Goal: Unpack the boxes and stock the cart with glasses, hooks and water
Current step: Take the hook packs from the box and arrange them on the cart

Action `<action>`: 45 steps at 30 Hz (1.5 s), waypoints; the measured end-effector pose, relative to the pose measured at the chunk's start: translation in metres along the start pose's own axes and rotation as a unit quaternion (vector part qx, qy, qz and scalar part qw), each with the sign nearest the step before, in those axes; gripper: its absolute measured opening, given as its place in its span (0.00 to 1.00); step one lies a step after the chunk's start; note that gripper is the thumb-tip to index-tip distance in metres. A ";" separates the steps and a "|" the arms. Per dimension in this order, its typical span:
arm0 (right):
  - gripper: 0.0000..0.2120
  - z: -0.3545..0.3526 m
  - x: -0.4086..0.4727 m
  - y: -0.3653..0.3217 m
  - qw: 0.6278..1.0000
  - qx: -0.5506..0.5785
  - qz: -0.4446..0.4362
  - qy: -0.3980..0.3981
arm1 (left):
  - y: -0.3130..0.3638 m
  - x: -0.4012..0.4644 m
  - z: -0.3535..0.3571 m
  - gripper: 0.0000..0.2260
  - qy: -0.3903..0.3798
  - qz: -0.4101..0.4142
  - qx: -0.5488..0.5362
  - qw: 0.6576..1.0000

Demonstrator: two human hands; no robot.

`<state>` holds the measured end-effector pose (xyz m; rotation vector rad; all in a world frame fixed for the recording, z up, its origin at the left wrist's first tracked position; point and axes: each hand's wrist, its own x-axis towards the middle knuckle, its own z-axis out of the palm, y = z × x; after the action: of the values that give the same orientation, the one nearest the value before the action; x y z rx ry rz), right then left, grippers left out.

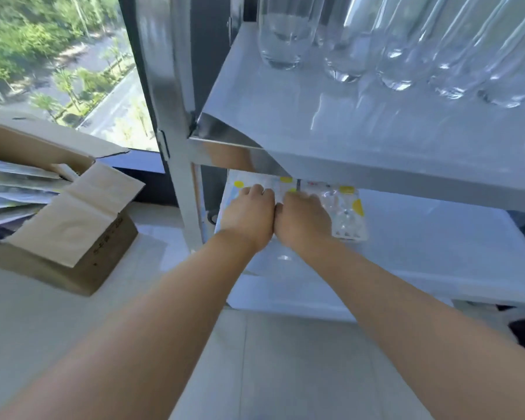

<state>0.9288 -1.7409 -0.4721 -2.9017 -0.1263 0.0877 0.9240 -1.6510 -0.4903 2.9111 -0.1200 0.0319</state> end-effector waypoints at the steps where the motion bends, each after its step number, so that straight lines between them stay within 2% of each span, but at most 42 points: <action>1: 0.14 -0.005 -0.014 0.000 1.000 0.002 0.009 -0.008 | 0.006 -0.013 -0.006 0.13 -0.017 -0.003 -0.008 1.000; 4: 0.15 -0.022 -0.064 -0.004 0.999 0.017 0.016 -0.022 | 0.019 -0.059 -0.027 0.12 -0.037 0.001 -0.015 0.999; 8: 0.12 -0.051 -0.139 -0.012 0.998 0.054 0.030 -0.032 | 0.026 -0.125 -0.057 0.18 0.024 0.088 -0.063 0.994; 11: 0.12 -0.075 -0.186 -0.030 0.998 0.049 -0.002 0.036 | 0.030 -0.175 -0.094 0.11 0.019 0.097 -0.082 0.992; 13: 0.12 -0.095 -0.212 -0.045 0.997 0.041 -0.014 0.062 | 0.031 -0.201 -0.123 0.16 -0.001 0.098 -0.073 0.993; 20: 0.13 -0.150 -0.239 -0.100 0.993 0.075 -0.090 0.036 | 0.011 -0.246 -0.202 0.18 0.005 0.017 -0.089 0.996; 24: 0.12 -0.162 -0.243 -0.137 0.988 0.053 -0.143 0.029 | -0.018 -0.262 -0.232 0.15 0.012 -0.055 -0.098 0.994; 32: 0.13 -0.153 -0.199 -0.274 0.976 0.021 -0.217 0.014 | -0.169 -0.261 -0.283 0.16 0.043 -0.159 -0.084 0.983; 36: 0.13 -0.127 -0.152 -0.369 0.973 0.030 -0.226 0.033 | -0.274 -0.242 -0.299 0.16 0.052 -0.160 -0.077 0.983; 39: 0.08 -0.104 -0.121 -0.432 0.975 0.036 -0.214 0.036 | -0.341 -0.226 -0.305 0.16 0.036 -0.153 -0.045 0.987; 41: 0.07 -0.092 -0.106 -0.460 0.975 0.038 -0.216 0.027 | -0.375 -0.215 -0.306 0.15 0.020 -0.142 -0.031 0.989; 45: 0.11 -0.069 -0.066 -0.494 0.978 0.038 -0.207 0.007 | -0.427 -0.179 -0.305 0.08 -0.012 -0.128 -0.023 0.992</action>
<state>0.8293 -1.2845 -0.2856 -2.7334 -0.7011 -0.0015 0.7779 -1.1532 -0.2946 2.8573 0.2443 -0.0480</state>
